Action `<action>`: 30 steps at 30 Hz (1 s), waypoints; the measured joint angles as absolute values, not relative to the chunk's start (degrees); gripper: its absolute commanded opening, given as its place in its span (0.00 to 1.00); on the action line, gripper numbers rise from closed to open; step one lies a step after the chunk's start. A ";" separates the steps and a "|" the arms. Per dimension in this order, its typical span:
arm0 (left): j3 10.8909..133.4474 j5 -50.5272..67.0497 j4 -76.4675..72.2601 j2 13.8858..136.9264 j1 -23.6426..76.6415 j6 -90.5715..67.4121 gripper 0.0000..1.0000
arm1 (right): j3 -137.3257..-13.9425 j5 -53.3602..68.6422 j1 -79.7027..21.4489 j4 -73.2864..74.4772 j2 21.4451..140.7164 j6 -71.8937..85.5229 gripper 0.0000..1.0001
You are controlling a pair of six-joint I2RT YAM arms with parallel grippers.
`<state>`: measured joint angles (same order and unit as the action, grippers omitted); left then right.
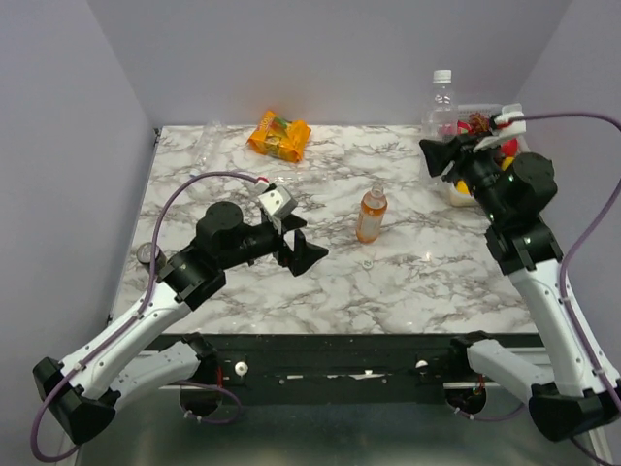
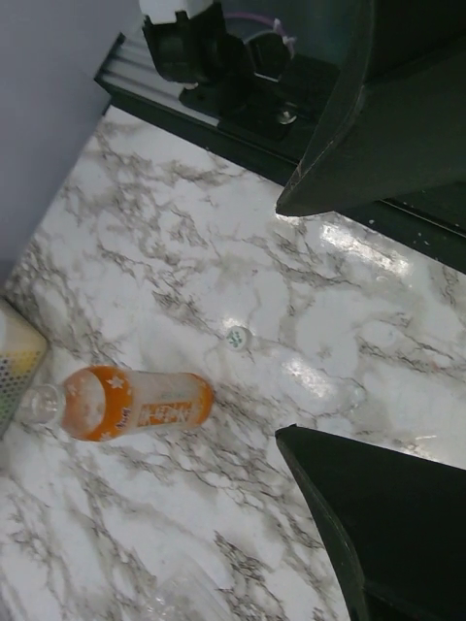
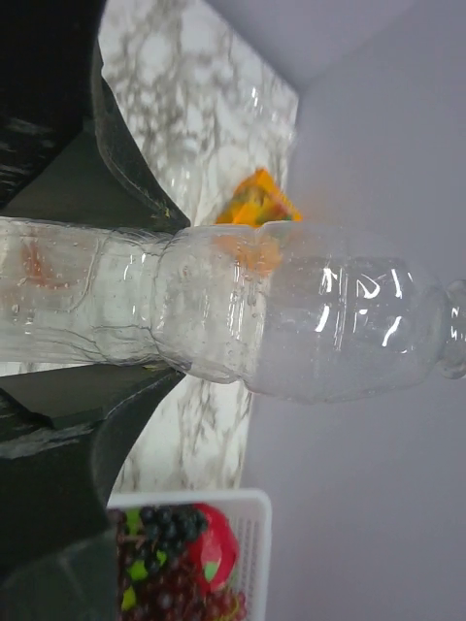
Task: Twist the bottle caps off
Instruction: Pass from the right arm to the left
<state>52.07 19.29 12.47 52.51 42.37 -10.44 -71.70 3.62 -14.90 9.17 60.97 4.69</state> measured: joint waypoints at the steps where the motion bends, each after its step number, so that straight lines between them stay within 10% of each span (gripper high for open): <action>1: 51.44 20.82 11.07 51.24 41.95 -11.03 0.99 | -68.86 5.52 -14.90 6.81 58.22 7.16 0.36; 14: 45.95 31.53 -2.13 44.88 39.68 -16.60 0.99 | -42.57 21.28 -29.26 -24.12 55.57 34.15 0.37; 30: 42.44 29.06 -8.03 42.85 35.88 -22.39 0.99 | -39.64 20.58 -43.59 -56.29 64.66 41.93 0.36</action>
<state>42.44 29.06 -8.03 42.85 35.88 -22.39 -39.64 20.58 -43.59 -56.29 64.66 41.93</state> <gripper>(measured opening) 0.988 0.568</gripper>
